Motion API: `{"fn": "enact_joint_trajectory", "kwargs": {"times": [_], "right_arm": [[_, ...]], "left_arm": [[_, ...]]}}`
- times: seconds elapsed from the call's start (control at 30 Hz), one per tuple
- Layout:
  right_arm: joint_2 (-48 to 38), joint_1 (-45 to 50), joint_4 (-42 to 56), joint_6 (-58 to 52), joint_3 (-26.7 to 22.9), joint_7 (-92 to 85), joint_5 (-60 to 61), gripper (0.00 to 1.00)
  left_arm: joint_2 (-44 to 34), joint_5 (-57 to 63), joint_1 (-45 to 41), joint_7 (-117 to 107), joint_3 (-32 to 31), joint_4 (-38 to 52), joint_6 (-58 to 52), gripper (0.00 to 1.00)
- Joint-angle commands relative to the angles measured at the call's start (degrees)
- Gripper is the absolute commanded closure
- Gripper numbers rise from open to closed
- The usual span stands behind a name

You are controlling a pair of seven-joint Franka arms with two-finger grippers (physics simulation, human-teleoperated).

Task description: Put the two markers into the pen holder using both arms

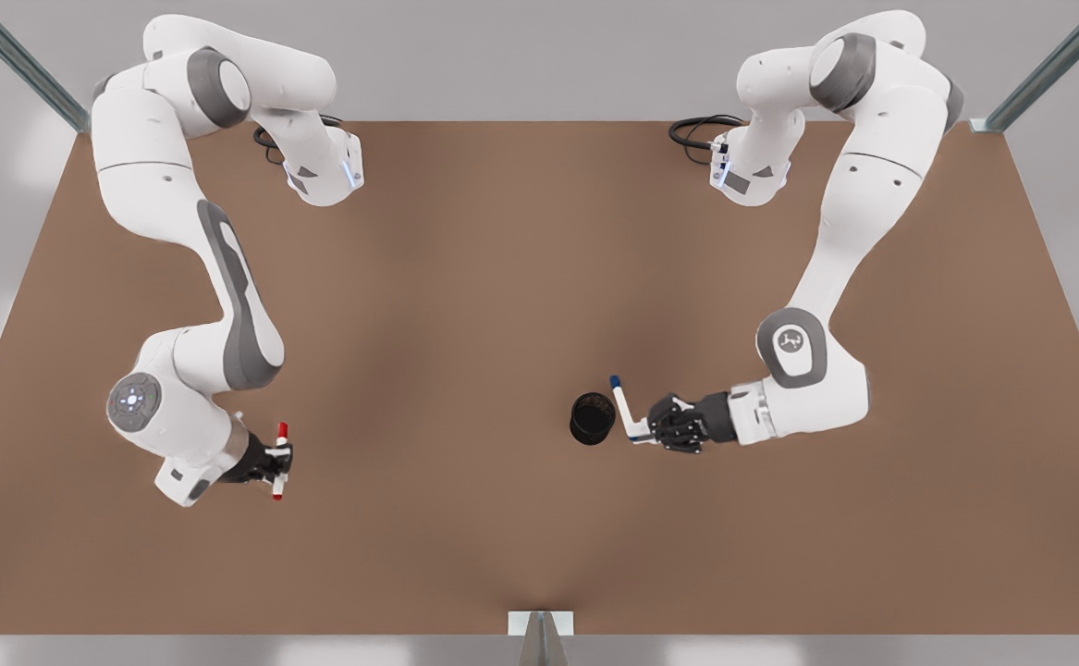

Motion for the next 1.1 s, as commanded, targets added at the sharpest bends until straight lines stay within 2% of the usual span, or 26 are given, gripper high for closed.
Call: {"fn": "enact_joint_trajectory", "kwargs": {"times": [0.0, 0.2, 0.27, 0.5, 0.63, 0.7, 0.73, 0.77, 0.8, 0.83, 0.87, 0.93, 1.0, 1.07], "right_arm": [[0.2, 2.0, 2.4, 1.1, 0.9, 1.8, -0.8, 0.78], [0.1, 5.3, 6.6, 2.0, 2.4, 1.8, -0.7, 0.78], [-0.1, 5.6, 6.6, 1.6, 2.4, 1.9, -0.7, 0.79], [-1.5, 4.8, 6.1, 0.5, 3.2, 1.8, -0.1, 0.78], [-3.0, 4.6, 5.2, 0.2, 5.4, 2.0, 0.2, 0.78], [-4.4, 0.0, 1.3, 1.8, 10.7, 2.0, 0.2, 0.78], [-5.2, -0.5, 0.0, 2.7, 11.6, 2.0, 0.1, 0.78], [-7.3, -0.5, -2.8, 4.1, 12.1, 2.0, 0.1, 0.78], [-8.0, -2.4, -3.7, 4.0, 13.4, 1.9, 0.1, 0.78], [-9.7, -5.5, -6.8, 4.7, 15.6, 1.9, 0.0, 0.78], [-10.6, -7.0, -8.7, 5.6, 16.5, 1.3, 0.0, 0.78], [-11.3, -7.3, -9.7, 5.4, 16.7, 1.1, -0.4, 0.78], [-11.1, -7.3, -9.7, 5.6, 16.6, 1.2, -0.4, 0.78], [-11.1, -7.3, -9.7, 5.2, 16.6, 1.3, -0.4, 0.78]], "left_arm": [[0.0, -5.3, -0.7, 43.2, 0.0, 0.0, 2.1, 0.79], [0.0, -5.7, -2.3, 59.0, 0.0, -1.2, 5.7, 0.79], [0.0, -17.2, -3.1, 71.5, 0.0, -5.8, 8.5, 0.79], [-1.0, -18.5, -2.8, 74.6, 0.0, -6.1, 8.6, 0.79], [-0.2, -19.9, -3.2, 77.9, 0.0, -7.5, 8.7, 0.79], [-0.1, -20.3, -3.4, 78.6, 0.0, -8.7, 8.7, 0.79], [-0.1, -20.3, -3.4, 79.7, 0.0, -9.6, 8.7, 0.78], [-0.2, -20.3, -3.4, 80.7, -0.1, -10.3, 8.7, 0.71], [-0.1, -20.3, -3.4, 81.3, 0.0, -10.4, 8.5, 0.52], [-0.2, -20.3, -3.8, 81.2, -0.1, -10.6, 8.1, 0.3], [-0.3, -20.3, -3.9, 80.6, -0.2, -10.6, 7.3, 0.0], [-0.8, -20.1, -3.7, 79.6, -0.2, -10.6, 5.4, 0.0], [-6.8, -13.5, -2.0, 65.1, 0.1, -10.2, 3.7, 0.0], [-7.2, 14.6, 0.8, 23.3, 0.2, -0.7, -3.3, 0.0]]}}
